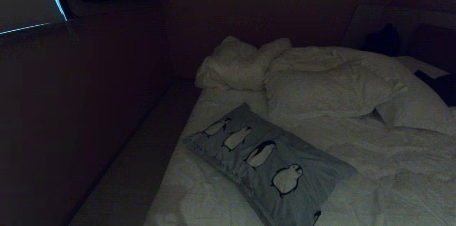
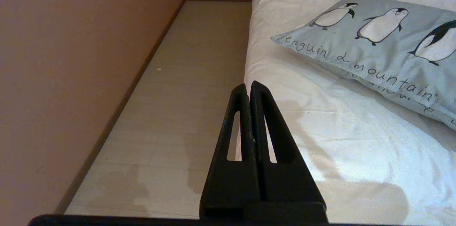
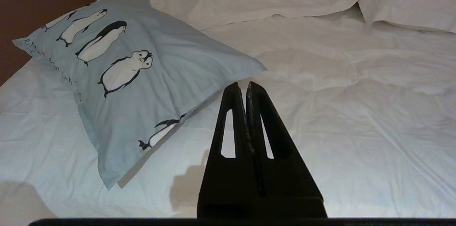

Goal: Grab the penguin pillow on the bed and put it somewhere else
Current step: Pick up the pillow

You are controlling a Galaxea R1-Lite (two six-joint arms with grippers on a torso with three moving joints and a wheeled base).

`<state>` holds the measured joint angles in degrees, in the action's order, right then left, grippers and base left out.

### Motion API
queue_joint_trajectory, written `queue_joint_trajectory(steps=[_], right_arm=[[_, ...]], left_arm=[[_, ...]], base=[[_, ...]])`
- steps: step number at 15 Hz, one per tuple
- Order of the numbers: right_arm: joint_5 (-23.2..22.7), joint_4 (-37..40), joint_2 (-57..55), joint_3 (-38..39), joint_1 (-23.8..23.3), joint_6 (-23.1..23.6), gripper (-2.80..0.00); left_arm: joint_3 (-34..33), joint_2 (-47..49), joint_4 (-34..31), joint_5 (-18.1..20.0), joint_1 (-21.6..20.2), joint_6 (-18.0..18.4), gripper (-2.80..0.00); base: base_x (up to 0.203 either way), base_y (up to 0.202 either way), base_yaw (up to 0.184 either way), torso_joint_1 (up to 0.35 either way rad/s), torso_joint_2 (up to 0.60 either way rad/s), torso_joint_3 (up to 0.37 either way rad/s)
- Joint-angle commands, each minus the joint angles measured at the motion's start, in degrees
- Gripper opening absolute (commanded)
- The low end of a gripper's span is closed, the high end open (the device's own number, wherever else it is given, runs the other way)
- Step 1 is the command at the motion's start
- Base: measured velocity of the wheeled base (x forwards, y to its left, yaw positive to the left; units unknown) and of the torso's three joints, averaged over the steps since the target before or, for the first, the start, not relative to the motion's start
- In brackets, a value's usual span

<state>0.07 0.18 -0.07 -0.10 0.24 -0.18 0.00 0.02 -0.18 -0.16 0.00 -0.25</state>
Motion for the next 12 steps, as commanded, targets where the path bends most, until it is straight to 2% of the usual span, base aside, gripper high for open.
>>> queue_joint_trajectory(steps=[1,6,8,10,12], right_arm=[[0.01,-0.01,-0.01,-0.03,0.02,0.27,-2.8],[-0.71,0.76,-0.08,-1.58,0.01,2.59,-2.8],[-3.75,3.1,-0.44,-6.41,0.02,2.61,-2.8],[-7.54,9.01,-2.97,-11.97,0.02,2.57,-2.8],[-10.52,9.87,-7.66,-14.08,0.02,2.56,-2.8]], left_arm=[[-0.09,-0.02,0.01,-0.02,0.0,-0.1,-2.8],[-0.09,-0.02,0.01,-0.02,0.0,-0.01,-2.8],[-0.09,-0.02,0.01,-0.02,0.0,-0.01,-2.8],[-0.09,-0.02,0.01,-0.02,0.0,-0.01,-2.8],[-0.09,-0.02,0.01,-0.02,0.0,-0.01,-2.8]], base=[[0.0,0.0,0.0,0.0,0.0,0.0],[0.0,0.0,0.0,0.0,0.0,0.0],[0.0,0.0,0.0,0.0,0.0,0.0],[0.0,0.0,0.0,0.0,0.0,0.0],[0.0,0.0,0.0,0.0,0.0,0.0]])
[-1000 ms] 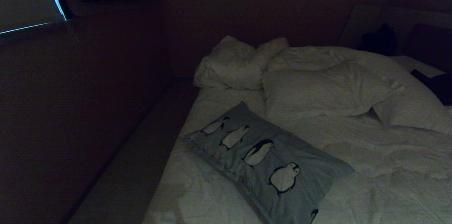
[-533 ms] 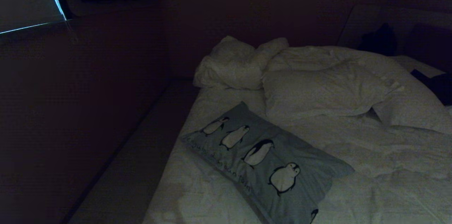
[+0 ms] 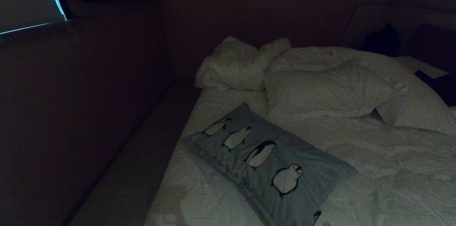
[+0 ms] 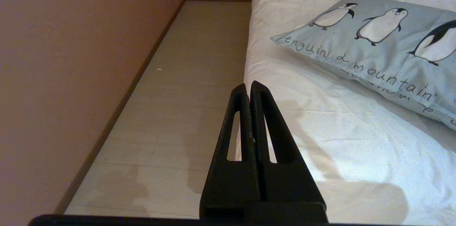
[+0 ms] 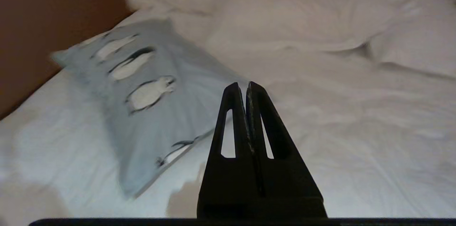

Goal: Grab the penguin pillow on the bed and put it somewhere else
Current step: Pick up the pillow

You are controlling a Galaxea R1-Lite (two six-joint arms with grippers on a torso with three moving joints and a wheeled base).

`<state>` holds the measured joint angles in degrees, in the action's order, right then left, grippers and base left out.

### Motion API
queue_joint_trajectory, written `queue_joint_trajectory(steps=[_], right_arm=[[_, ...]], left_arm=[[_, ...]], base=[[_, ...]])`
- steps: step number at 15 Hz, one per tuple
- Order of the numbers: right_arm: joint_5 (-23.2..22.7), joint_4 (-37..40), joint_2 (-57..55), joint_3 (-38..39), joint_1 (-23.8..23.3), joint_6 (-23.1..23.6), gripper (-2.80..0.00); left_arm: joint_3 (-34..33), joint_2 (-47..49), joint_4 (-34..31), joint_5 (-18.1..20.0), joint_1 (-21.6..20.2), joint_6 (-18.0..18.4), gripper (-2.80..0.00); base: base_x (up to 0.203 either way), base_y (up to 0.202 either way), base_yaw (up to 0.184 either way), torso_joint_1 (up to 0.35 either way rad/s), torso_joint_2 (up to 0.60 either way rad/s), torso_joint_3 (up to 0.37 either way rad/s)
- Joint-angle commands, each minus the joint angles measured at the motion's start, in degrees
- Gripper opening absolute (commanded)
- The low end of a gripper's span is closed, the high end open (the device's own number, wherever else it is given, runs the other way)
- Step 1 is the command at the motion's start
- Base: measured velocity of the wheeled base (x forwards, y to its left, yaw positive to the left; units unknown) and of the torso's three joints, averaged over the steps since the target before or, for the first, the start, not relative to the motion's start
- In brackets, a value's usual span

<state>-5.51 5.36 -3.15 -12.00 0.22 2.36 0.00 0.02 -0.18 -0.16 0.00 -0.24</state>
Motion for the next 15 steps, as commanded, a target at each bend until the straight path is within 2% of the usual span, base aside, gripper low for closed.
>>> queue_joint_trajectory(steps=[1,4,9,15], right_arm=[[-5.71,4.6,-7.56,-3.29,0.04,0.01,-2.8],[-6.57,0.32,-18.96,-5.42,0.11,0.01,-2.8],[-7.57,-14.15,-44.08,-8.42,0.76,0.15,-2.8],[-10.21,-26.51,-68.1,-16.46,1.15,2.47,-2.8]], left_arm=[[-0.09,-0.02,0.0,-0.02,0.0,-0.02,-2.8],[-0.09,-0.02,0.0,-0.02,0.0,-0.02,-2.8],[-0.09,-0.02,0.0,-0.02,0.0,-0.02,-2.8],[-0.09,-0.02,0.0,-0.02,0.0,-0.02,-2.8]], base=[[0.0,0.0,0.0,0.0,0.0,0.0],[0.0,0.0,0.0,0.0,0.0,0.0],[0.0,0.0,0.0,0.0,0.0,0.0],[0.0,0.0,0.0,0.0,0.0,0.0]])
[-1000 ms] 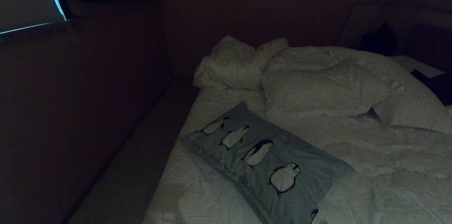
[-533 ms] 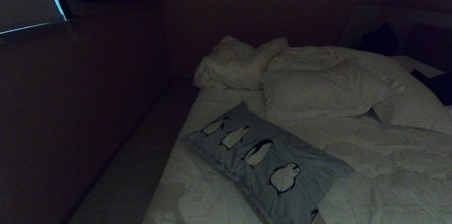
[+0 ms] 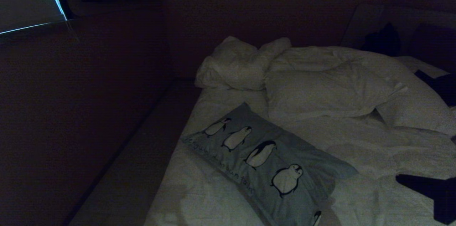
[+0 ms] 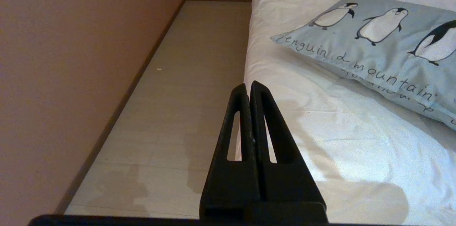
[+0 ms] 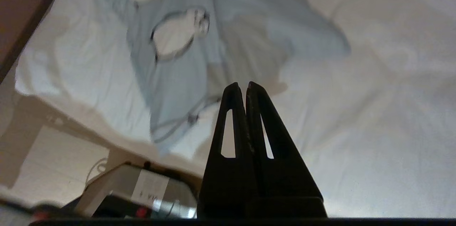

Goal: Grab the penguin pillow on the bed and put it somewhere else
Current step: Pick up the pillow

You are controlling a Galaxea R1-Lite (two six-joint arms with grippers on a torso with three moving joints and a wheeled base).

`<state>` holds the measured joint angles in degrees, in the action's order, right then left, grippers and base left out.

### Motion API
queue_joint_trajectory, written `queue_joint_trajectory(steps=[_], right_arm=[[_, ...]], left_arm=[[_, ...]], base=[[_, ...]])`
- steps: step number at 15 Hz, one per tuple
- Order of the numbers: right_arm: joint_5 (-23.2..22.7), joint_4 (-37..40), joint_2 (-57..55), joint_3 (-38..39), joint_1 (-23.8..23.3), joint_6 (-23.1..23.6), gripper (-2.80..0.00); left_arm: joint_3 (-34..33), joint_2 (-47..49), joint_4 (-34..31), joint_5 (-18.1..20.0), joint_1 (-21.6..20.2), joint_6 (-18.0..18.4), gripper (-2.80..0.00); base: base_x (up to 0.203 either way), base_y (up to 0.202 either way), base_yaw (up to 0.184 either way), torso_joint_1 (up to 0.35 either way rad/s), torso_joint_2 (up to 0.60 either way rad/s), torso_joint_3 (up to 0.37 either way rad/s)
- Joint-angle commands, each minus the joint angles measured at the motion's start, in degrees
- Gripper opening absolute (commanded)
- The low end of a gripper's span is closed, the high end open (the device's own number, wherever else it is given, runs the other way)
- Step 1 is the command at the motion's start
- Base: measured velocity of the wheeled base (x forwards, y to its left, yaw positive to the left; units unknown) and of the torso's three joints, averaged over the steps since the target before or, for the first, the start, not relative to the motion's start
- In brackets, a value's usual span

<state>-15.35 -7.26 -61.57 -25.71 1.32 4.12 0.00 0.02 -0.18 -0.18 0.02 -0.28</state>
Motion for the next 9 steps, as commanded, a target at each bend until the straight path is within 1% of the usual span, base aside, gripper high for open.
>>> queue_joint_trajectory(steps=[1,3,6,9], right_arm=[[-0.45,-14.52,-12.64,-5.0,0.1,1.04,-2.8],[-0.39,-15.02,-18.06,-8.19,1.18,1.8,-2.8],[-0.44,-15.24,-24.52,-10.62,3.29,5.76,-2.8],[-0.38,-15.31,-27.9,-12.42,5.5,6.83,-2.8]], left_arm=[[-0.09,-0.02,0.01,0.01,-0.02,0.01,-2.8],[-0.09,-0.02,0.01,0.01,-0.02,0.01,-2.8],[-0.09,-0.02,0.01,0.01,-0.02,0.01,-2.8],[-0.09,-0.02,0.01,0.01,-0.02,0.01,-2.8]], base=[[0.0,0.0,0.0,0.0,0.0,0.0],[0.0,0.0,0.0,0.0,0.0,0.0],[0.0,0.0,0.0,0.0,0.0,0.0],[0.0,0.0,0.0,0.0,0.0,0.0]])
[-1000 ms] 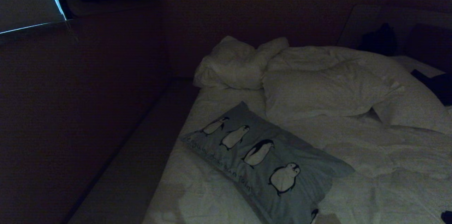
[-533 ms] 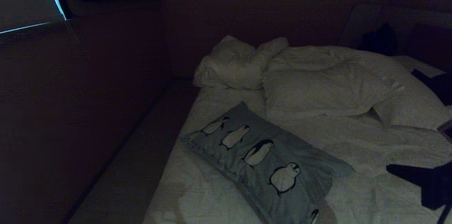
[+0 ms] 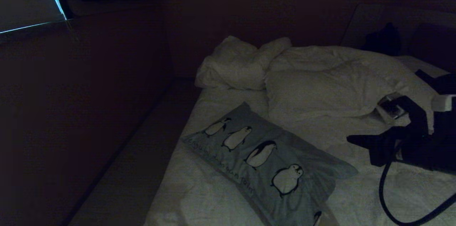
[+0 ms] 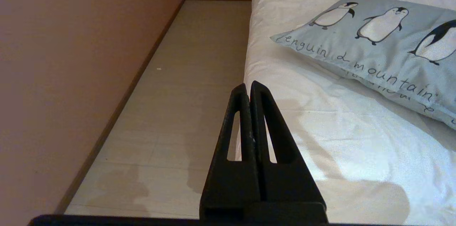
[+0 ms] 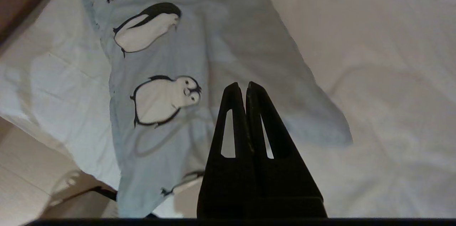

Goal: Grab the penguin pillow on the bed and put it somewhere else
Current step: Pick up the pillow

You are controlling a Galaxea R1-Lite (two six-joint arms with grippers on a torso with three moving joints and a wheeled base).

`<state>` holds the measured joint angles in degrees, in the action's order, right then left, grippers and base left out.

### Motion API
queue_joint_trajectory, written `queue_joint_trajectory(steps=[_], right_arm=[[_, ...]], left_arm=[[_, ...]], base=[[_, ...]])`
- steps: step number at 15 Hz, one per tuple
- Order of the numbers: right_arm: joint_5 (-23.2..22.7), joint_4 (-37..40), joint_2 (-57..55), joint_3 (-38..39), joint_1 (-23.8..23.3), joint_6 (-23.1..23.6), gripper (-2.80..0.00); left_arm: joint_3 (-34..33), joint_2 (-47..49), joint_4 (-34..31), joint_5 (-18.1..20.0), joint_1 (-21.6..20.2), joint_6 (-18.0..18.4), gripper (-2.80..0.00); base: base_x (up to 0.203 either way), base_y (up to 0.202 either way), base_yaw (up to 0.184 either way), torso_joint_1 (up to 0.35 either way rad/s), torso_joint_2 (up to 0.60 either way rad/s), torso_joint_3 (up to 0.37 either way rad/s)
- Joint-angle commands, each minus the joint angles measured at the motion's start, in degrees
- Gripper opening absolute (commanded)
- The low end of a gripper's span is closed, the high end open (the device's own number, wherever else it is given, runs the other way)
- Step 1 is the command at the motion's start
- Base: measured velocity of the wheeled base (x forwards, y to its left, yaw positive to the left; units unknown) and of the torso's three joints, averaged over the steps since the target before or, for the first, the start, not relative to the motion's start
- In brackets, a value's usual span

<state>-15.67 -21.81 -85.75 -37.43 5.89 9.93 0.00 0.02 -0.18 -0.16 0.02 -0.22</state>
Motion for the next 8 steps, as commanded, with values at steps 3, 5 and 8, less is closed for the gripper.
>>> queue_joint_trajectory(steps=[3,5,8], right_arm=[[-0.28,-0.87,-6.82,-0.74,1.14,1.51,-2.8],[-0.25,-1.74,-8.92,-0.57,1.2,1.95,-2.8],[-0.23,-5.01,-14.37,0.67,1.33,3.66,-2.8]], left_arm=[[-0.09,-0.02,0.01,-0.01,-0.02,-0.04,-2.8],[-0.09,-0.02,0.01,-0.01,0.06,-0.04,-2.8],[-0.09,-0.02,0.01,-0.01,-0.02,-0.04,-2.8]], base=[[0.0,0.0,0.0,0.0,0.0,0.0],[0.0,0.0,0.0,0.0,0.0,0.0],[0.0,0.0,0.0,0.0,0.0,0.0]])
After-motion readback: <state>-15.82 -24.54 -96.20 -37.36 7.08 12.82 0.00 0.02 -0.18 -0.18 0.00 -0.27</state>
